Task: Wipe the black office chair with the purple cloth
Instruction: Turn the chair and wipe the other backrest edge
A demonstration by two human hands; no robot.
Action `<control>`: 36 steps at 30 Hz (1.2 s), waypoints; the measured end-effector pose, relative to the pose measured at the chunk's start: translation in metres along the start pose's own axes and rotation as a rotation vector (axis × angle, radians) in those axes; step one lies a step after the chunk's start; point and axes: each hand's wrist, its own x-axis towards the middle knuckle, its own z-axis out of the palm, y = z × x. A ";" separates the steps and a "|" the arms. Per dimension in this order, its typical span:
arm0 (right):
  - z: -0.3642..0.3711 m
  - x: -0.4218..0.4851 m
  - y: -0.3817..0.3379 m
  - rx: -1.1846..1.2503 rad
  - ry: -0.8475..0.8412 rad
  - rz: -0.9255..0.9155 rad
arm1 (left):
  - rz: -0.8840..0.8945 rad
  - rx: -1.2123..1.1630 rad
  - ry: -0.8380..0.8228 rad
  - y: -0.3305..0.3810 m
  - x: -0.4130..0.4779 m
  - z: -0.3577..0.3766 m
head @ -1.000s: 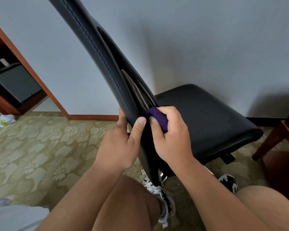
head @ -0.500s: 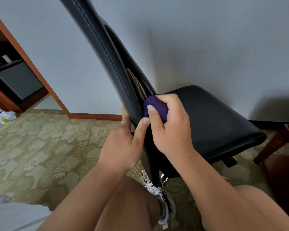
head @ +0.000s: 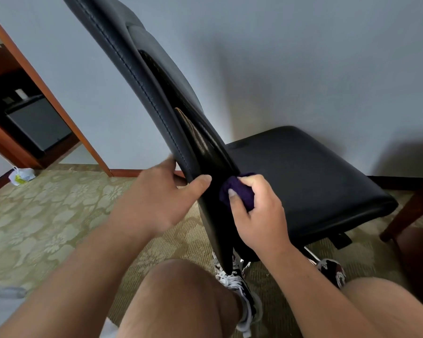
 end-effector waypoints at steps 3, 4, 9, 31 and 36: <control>-0.004 0.002 -0.001 0.027 -0.021 -0.005 | 0.017 -0.005 0.042 0.012 0.002 -0.024; -0.006 0.003 -0.004 0.038 -0.022 -0.013 | 0.031 -0.001 0.058 0.017 0.003 -0.031; -0.013 0.018 -0.033 0.087 0.009 -0.091 | 0.024 0.012 0.108 0.030 0.009 -0.051; 0.006 0.044 -0.077 -0.079 0.099 -0.113 | 0.058 0.070 0.014 0.022 0.029 -0.058; 0.010 0.056 -0.087 -0.048 0.094 -0.141 | 0.082 0.079 0.005 0.014 0.034 -0.059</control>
